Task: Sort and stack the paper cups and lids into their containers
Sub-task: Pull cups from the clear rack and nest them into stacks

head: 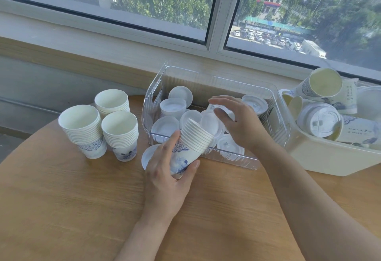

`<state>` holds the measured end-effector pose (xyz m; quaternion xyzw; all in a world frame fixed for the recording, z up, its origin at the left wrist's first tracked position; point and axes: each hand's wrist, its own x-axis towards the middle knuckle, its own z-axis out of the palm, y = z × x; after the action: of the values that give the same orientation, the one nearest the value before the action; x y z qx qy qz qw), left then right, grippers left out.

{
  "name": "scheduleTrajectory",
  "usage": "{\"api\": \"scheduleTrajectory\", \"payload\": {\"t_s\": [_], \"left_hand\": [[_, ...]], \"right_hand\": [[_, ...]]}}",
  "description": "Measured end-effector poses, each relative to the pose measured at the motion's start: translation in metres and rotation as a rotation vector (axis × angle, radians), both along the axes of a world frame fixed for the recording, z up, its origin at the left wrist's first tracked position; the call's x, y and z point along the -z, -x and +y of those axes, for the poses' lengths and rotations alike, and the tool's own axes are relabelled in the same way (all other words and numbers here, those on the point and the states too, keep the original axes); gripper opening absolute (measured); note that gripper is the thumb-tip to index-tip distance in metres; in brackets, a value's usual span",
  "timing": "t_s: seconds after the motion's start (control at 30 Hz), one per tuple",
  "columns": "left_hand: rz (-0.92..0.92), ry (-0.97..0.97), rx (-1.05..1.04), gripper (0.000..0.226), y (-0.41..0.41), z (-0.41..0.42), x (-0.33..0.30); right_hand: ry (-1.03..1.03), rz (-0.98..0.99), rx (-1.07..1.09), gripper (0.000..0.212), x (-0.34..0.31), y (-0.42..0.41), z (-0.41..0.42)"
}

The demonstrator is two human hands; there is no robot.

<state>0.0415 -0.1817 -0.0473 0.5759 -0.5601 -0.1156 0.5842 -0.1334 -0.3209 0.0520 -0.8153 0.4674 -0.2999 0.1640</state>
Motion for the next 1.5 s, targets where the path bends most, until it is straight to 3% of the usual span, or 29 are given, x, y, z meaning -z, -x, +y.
{"api": "scheduleTrajectory", "payload": {"t_s": [0.13,0.37,0.83,1.07,1.2,1.37,1.5], "left_hand": [[-0.009,0.025,-0.019,0.077,-0.001,-0.002,0.002],[-0.011,0.02,-0.014,0.075,-0.001,-0.004,0.005],[-0.005,0.009,-0.008,0.075,-0.002,-0.004,0.007],[0.002,0.004,-0.002,0.074,-0.003,-0.004,0.006],[0.014,0.01,-0.005,0.075,-0.002,-0.003,0.006],[0.029,0.003,-0.009,0.074,-0.002,-0.003,0.005],[0.038,0.002,-0.008,0.074,-0.002,-0.004,0.005]], "right_hand": [[0.047,0.174,0.027,0.034,0.006,-0.005,-0.034],[-0.055,0.38,0.054,0.042,0.014,-0.014,-0.063],[-0.087,0.43,0.157,0.037,0.014,-0.008,-0.078],[-0.086,0.595,0.132,0.042,0.008,-0.015,-0.084],[-0.038,0.694,0.114,0.033,0.004,-0.016,-0.088],[-0.043,0.7,0.107,0.019,-0.008,-0.014,-0.089],[0.016,0.53,0.145,0.011,-0.014,-0.006,-0.086]]}}
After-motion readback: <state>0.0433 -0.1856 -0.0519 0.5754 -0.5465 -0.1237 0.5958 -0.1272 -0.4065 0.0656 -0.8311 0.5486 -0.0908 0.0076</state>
